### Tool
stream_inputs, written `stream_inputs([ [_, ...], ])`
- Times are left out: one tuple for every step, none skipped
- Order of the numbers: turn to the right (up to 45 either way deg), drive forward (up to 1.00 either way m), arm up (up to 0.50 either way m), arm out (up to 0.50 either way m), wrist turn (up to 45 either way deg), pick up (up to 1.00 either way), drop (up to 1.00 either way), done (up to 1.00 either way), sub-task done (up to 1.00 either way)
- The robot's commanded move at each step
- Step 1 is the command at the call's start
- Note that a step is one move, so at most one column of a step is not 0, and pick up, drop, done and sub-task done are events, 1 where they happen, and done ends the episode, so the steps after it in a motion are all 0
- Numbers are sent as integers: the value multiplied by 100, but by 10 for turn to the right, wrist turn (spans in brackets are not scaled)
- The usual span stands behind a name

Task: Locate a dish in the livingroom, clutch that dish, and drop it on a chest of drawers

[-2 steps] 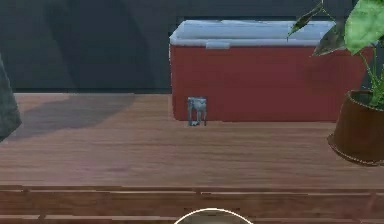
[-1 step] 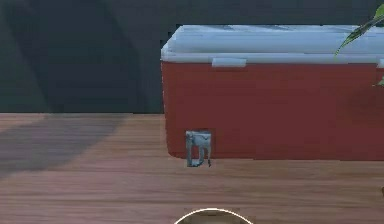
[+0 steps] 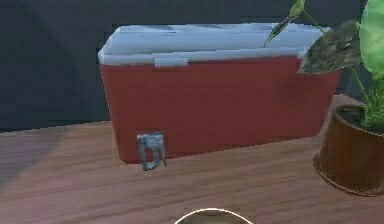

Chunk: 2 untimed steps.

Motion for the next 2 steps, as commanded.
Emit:
stream_inputs([
  [-90, 0, 0, 0, 0, 0, 0, 0, 0],
  [60, 0, 0, 0, 0, 0, 0, 0, 0],
])
